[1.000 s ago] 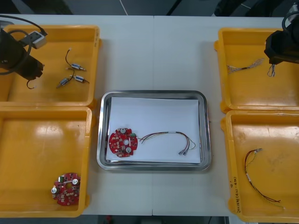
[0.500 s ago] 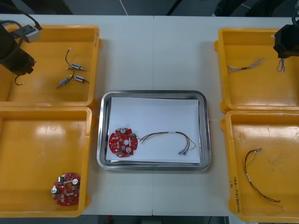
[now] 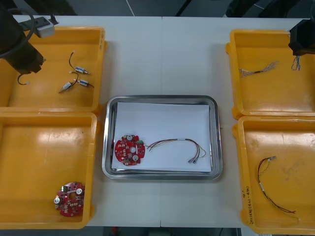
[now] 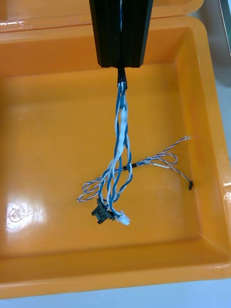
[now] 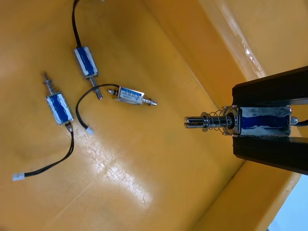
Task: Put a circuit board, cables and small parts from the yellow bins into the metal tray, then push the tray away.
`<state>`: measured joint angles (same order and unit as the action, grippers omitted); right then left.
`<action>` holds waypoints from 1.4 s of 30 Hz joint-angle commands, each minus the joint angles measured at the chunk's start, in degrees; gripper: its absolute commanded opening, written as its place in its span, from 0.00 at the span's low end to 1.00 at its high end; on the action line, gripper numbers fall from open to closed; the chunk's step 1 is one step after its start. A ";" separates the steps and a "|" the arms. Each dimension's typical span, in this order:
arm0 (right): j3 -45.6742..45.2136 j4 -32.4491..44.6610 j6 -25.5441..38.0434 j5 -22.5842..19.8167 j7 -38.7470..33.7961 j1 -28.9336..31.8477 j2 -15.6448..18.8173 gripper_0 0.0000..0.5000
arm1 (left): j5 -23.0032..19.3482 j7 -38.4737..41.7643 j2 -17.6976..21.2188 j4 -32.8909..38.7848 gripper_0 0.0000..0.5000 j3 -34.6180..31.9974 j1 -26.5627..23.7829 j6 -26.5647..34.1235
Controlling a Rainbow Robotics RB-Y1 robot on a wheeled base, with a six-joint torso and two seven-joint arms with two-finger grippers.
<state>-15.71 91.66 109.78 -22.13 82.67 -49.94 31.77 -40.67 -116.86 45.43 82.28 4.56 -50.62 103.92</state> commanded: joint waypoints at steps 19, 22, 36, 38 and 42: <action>-0.72 2.64 0.22 -1.16 2.14 0.10 2.15 0.00 | -2.48 31.78 -9.92 20.72 0.00 7.57 -2.38 6.08; -0.72 2.73 0.22 -1.16 2.14 0.28 2.15 0.00 | -2.84 34.86 -10.63 21.78 0.00 9.68 -2.47 6.08; -0.72 2.64 0.22 -1.42 2.32 0.45 2.15 0.00 | -4.33 50.07 -12.74 22.83 0.00 22.33 -3.00 3.92; -0.72 2.64 0.22 -1.33 2.41 0.45 2.15 0.00 | -4.24 51.65 -12.74 22.66 0.00 24.18 -3.00 2.34; -0.64 2.73 0.22 -1.33 2.41 0.45 2.15 0.00 | -4.07 53.14 -12.91 21.60 0.00 27.26 -2.91 -0.48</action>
<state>-15.72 92.29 109.79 -23.10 82.67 -49.72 31.81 -44.43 -72.66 33.68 103.02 29.59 -50.64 105.23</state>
